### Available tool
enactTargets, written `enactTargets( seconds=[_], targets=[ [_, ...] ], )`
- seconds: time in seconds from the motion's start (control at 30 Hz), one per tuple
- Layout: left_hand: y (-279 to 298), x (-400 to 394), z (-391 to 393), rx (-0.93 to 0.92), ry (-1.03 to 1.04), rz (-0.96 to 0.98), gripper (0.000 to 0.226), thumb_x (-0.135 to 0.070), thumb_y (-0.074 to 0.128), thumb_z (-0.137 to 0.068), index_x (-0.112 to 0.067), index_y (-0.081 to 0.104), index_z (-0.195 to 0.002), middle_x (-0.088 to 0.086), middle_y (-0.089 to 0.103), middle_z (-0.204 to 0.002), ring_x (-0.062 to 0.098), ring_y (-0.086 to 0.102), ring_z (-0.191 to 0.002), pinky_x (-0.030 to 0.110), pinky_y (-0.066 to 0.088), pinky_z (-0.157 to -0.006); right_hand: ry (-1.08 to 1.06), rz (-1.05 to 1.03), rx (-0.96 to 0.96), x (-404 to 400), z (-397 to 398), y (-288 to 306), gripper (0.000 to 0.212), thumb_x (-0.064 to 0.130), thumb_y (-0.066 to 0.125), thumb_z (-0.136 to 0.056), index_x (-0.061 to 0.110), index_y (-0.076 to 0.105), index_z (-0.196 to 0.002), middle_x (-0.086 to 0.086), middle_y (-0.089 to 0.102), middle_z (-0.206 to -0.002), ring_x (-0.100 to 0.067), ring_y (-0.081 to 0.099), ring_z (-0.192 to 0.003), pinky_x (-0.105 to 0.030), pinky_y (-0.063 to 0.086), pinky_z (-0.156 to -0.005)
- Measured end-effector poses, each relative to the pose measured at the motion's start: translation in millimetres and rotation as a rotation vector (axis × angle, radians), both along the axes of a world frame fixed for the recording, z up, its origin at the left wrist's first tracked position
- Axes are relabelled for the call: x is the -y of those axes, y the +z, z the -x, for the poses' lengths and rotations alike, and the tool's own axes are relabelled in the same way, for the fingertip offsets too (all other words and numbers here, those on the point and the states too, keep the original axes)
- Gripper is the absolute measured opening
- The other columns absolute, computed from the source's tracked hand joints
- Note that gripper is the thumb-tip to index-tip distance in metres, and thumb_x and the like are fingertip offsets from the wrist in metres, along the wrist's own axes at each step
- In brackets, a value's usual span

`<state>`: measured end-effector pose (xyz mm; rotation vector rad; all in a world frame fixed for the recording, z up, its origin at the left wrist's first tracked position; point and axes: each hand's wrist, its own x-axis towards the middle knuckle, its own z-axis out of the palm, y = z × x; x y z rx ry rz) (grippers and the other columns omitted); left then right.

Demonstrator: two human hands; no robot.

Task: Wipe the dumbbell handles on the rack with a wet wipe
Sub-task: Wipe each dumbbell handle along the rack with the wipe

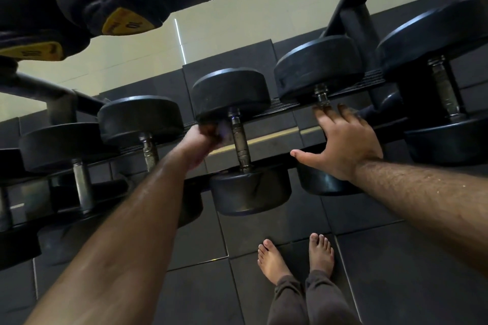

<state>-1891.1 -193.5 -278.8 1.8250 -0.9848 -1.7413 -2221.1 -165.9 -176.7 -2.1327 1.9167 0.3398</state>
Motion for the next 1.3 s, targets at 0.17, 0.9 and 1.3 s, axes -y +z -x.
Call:
enactTargets(
  seconds=[0.17, 0.9, 1.3],
  targets=[
    [-6.0, -11.0, 34.3, -0.185, -0.031, -0.075, 0.031, 0.019, 0.057, -0.092, -0.008, 0.072, -0.099, 0.009, 0.073, -0.093, 0.022, 0.069, -0.086, 0.032, 0.058, -0.077, 0.001, -0.002, -0.015, -0.5, -0.7, 0.2, 0.128, 0.108, 0.028, -0.069, 0.023, 0.039, -0.163, -0.003, 0.047, -0.165, -0.034, 0.037, -0.155, -0.057, 0.041, -0.119],
    [86.7, -15.0, 46.8, 0.428, -0.144, 0.105, 0.022, 0.009, 0.064, -0.085, -0.008, 0.075, -0.094, 0.005, 0.072, -0.077, 0.007, 0.064, -0.065, 0.022, 0.050, -0.062, 0.025, 0.033, 0.154, -3.4, 9.3, 6.3, 0.124, 0.107, 0.041, -0.066, 0.022, 0.047, -0.156, -0.003, 0.055, -0.154, -0.031, 0.047, -0.143, -0.050, 0.049, -0.110],
    [111.6, -26.1, 246.0, 0.109, 0.233, 0.271, 0.036, -0.018, 0.073, -0.067, -0.022, 0.078, -0.103, 0.002, 0.081, -0.098, 0.024, 0.077, -0.101, 0.048, 0.063, -0.091, 0.331, 0.018, 0.175, 22.7, 146.3, 19.1, 0.105, 0.089, 0.024, -0.089, 0.014, 0.053, -0.155, -0.014, 0.043, -0.167, -0.035, 0.035, -0.157, -0.054, 0.022, -0.129]
  ],
)
